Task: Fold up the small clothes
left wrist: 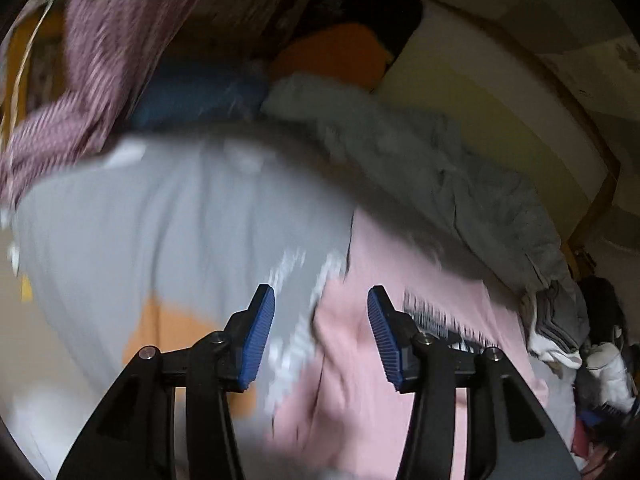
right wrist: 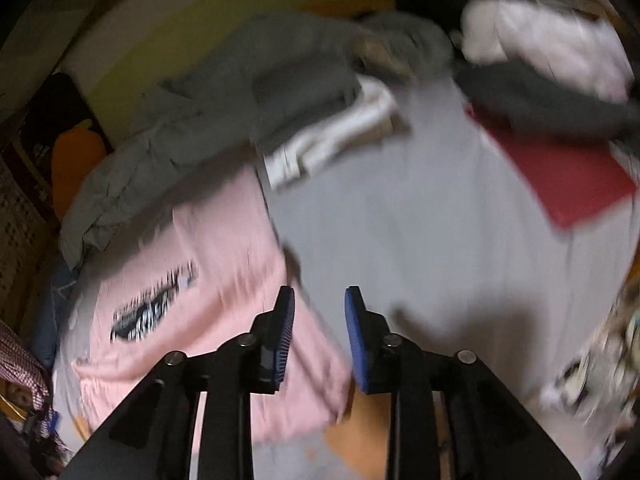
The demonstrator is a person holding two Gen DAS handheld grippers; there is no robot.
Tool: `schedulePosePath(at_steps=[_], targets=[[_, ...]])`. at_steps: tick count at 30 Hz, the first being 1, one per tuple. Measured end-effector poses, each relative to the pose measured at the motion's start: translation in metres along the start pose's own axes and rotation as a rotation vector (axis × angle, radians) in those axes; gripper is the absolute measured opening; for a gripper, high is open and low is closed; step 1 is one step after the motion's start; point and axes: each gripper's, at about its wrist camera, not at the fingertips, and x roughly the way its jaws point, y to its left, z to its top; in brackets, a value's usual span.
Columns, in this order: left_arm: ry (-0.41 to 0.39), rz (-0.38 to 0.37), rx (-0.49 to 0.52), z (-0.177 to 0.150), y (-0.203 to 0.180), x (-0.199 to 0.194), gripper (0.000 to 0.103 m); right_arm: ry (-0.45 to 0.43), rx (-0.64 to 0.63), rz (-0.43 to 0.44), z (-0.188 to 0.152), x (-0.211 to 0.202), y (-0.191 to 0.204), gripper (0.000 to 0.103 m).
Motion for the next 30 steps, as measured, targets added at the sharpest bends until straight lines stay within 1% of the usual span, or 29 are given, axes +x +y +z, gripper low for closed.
schedulePosePath(at_steps=[1,2,3,4,5,6,7,8,9,10,11,12,14,15,16,17,18,20,22,24,25,26,27,28,29,30], targets=[[0.018,-0.022,0.029,0.014,-0.003,0.011,0.050,-0.006,-0.031,0.035,0.020,0.002,0.005,0.027],[0.051,-0.059,0.062,0.030,-0.011,0.028,0.050,-0.006,-0.059,0.068,0.032,0.006,0.010,0.027],[0.074,-0.076,0.077,0.043,-0.017,0.045,0.050,0.002,-0.096,0.098,0.046,0.011,0.019,0.027],[0.077,-0.077,0.076,0.056,-0.023,0.060,0.050,0.018,-0.142,0.127,0.059,0.018,0.030,0.027],[0.057,-0.086,0.061,0.069,-0.028,0.071,0.050,0.048,-0.207,0.179,0.076,0.031,0.048,0.027],[0.034,-0.104,0.062,0.079,-0.035,0.079,0.050,0.059,-0.235,0.195,0.084,0.038,0.057,0.027],[0.019,-0.122,0.093,0.088,-0.044,0.090,0.050,0.067,-0.271,0.187,0.095,0.051,0.071,0.029],[0.009,-0.131,0.151,0.099,-0.055,0.106,0.050,0.084,-0.299,0.167,0.107,0.067,0.086,0.031],[0.006,-0.123,0.204,0.106,-0.061,0.122,0.050,0.104,-0.310,0.166,0.113,0.078,0.093,0.031],[0.026,-0.108,0.251,0.112,-0.068,0.143,0.050,0.141,-0.326,0.172,0.120,0.094,0.103,0.031],[0.056,-0.098,0.272,0.117,-0.070,0.163,0.050,0.188,-0.352,0.165,0.128,0.115,0.114,0.031],[0.086,-0.093,0.279,0.119,-0.070,0.181,0.050,0.210,-0.371,0.139,0.133,0.130,0.121,0.031],[0.152,-0.079,0.306,0.120,-0.071,0.215,0.050,0.218,-0.431,0.060,0.140,0.164,0.137,0.031],[0.157,-0.054,0.321,0.119,-0.071,0.222,0.050,0.220,-0.445,0.045,0.141,0.174,0.141,0.031],[0.150,-0.022,0.336,0.118,-0.071,0.230,0.050,0.236,-0.459,0.030,0.143,0.193,0.145,0.031],[0.136,0.009,0.344,0.118,-0.068,0.237,0.049,0.255,-0.461,0.019,0.145,0.208,0.146,0.031],[0.138,0.018,0.344,0.117,-0.064,0.241,0.049,0.266,-0.461,0.009,0.146,0.217,0.145,0.031],[0.166,0.020,0.319,0.119,-0.055,0.251,0.049,0.279,-0.454,-0.022,0.154,0.245,0.142,0.032],[0.188,0.003,0.289,0.121,-0.045,0.258,0.050,0.299,-0.432,-0.018,0.158,0.260,0.139,0.032],[0.229,-0.021,0.259,0.120,-0.036,0.269,0.050,0.337,-0.424,0.020,0.159,0.274,0.139,0.032],[0.252,-0.030,0.241,0.118,-0.032,0.275,0.050,0.339,-0.439,0.015,0.158,0.279,0.140,0.032],[0.273,-0.036,0.223,0.115,-0.029,0.279,0.050,0.338,-0.472,-0.019,0.154,0.283,0.142,0.032],[0.294,-0.036,0.205,0.112,-0.026,0.285,0.050,0.341,-0.496,-0.036,0.152,0.287,0.142,0.029],[0.298,-0.021,0.198,0.110,-0.025,0.288,0.050,0.340,-0.532,-0.051,0.148,0.287,0.145,0.006],[0.285,0.018,0.206,0.107,-0.025,0.290,0.050,0.331,-0.562,-0.035,0.143,0.286,0.145,0.003],[0.264,0.056,0.234,0.105,-0.028,0.289,0.049,0.323,-0.574,-0.025,0.141,0.285,0.145,0.003]])
